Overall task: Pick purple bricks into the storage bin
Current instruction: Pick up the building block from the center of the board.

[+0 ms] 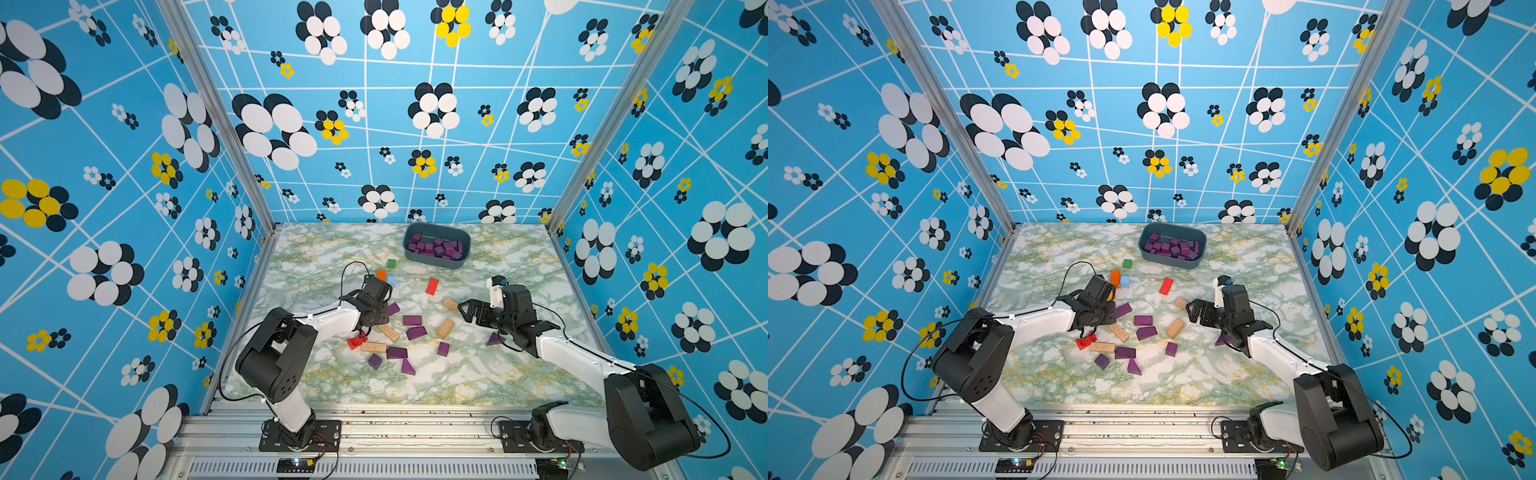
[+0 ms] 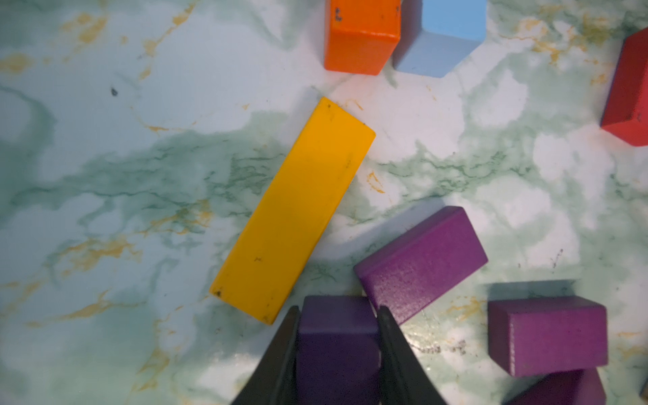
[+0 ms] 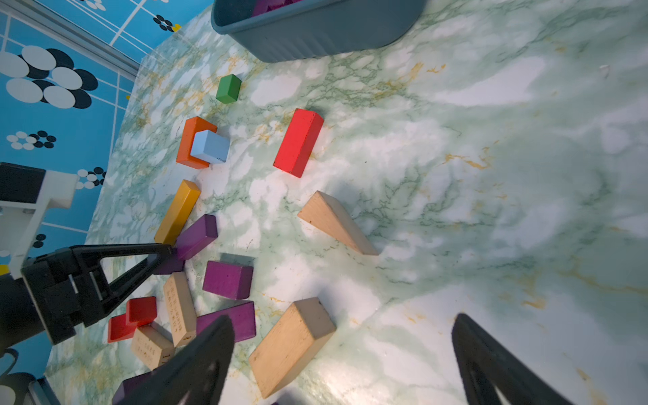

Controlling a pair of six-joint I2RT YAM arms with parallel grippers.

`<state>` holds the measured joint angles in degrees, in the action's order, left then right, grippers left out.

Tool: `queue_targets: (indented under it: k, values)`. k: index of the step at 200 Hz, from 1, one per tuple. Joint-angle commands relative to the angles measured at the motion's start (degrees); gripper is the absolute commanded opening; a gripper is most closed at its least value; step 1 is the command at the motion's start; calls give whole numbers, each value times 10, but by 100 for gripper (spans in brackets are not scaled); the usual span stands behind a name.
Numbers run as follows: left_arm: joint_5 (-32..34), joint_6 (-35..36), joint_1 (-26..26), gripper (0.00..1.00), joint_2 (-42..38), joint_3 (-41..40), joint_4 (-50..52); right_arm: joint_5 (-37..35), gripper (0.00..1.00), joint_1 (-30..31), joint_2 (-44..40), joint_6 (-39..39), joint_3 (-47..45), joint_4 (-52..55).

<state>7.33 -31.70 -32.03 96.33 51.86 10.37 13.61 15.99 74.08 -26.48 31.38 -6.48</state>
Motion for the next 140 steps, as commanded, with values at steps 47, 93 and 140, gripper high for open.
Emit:
queue_targets:
  k: [47,93,140]
  values:
    - [-29,47,-9,29,-50,53,26,53,99,-1,17,-36,-14,-54]
    - [-39,65,-14,29,-50,134,34,56,99,-2,42,-65,-20,-82]
    - [-85,91,-14,30,51,271,30,40,99,-12,47,-71,-26,-82]
